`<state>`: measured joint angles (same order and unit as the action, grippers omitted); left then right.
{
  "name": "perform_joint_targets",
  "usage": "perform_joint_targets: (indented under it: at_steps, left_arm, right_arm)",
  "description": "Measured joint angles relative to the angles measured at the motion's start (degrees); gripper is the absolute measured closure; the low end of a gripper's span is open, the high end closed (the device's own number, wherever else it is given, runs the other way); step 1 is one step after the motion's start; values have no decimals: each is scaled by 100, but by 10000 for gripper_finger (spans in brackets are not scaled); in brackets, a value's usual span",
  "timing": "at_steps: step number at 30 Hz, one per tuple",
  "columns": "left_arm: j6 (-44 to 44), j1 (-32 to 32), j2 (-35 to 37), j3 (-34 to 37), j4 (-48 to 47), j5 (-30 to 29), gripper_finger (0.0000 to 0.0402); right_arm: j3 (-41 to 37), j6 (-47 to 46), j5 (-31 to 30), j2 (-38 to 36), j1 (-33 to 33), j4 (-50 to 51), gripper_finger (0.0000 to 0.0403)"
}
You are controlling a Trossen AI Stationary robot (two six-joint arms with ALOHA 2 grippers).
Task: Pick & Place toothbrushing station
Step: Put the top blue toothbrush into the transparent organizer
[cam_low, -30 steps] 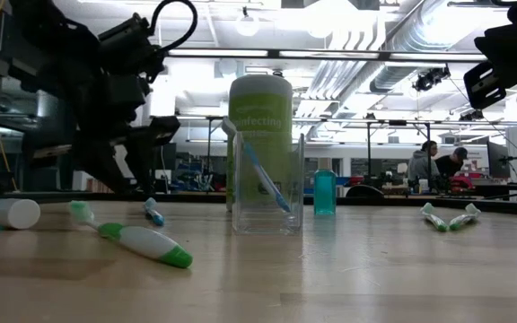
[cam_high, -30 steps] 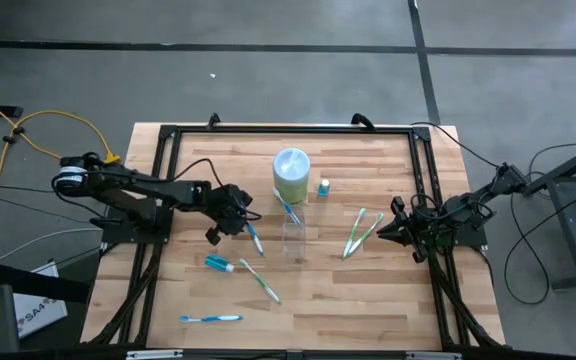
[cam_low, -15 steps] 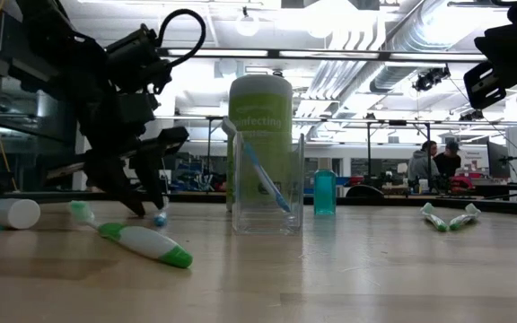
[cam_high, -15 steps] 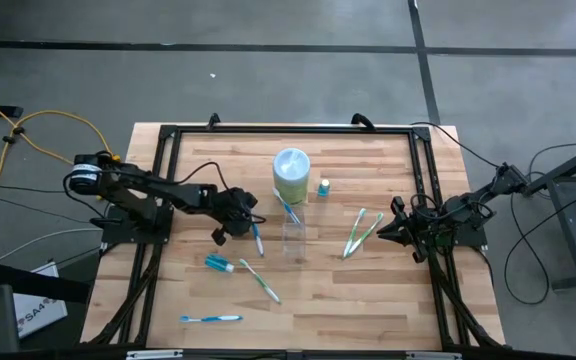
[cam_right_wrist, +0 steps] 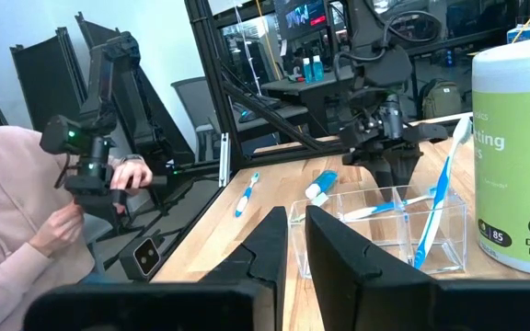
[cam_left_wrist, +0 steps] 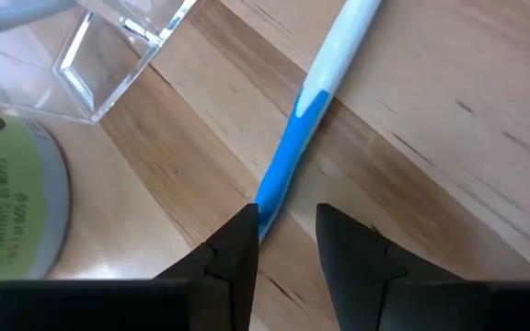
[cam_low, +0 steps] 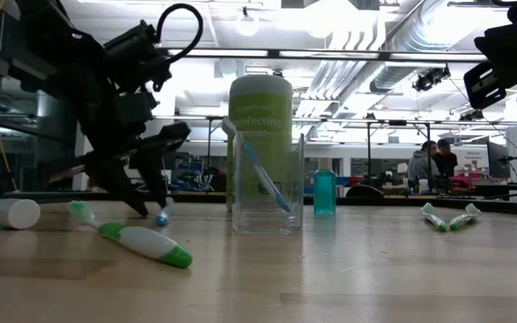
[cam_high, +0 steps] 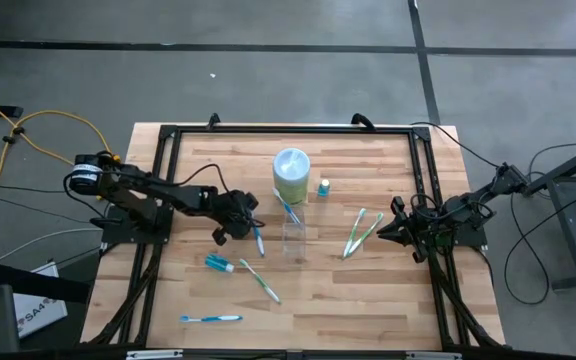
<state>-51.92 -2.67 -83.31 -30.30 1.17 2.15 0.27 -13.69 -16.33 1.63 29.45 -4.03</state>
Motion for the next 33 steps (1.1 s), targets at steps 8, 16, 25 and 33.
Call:
perform_joint_targets:
  at_steps: [8, 16, 25, 33]
  left_arm:
    - [-173, 54, -7, 0, 67, -147, 293]
    - [-285, 48, -15, -206, -311, -144, 293]
    - [-356, 45, -17, -680, -1299, -100, 293]
    - [-656, 69, -15, -801, -1290, 94, 293]
  right_arm:
    - [0, -1, 0, -2, 2, 0, 366]
    - [0, 0, 1, -2, 1, 0, 366]
    - [-1, -1, 1, -2, 2, 0, 366]
    - [0, 0, 0, -1, 2, 0, 366]
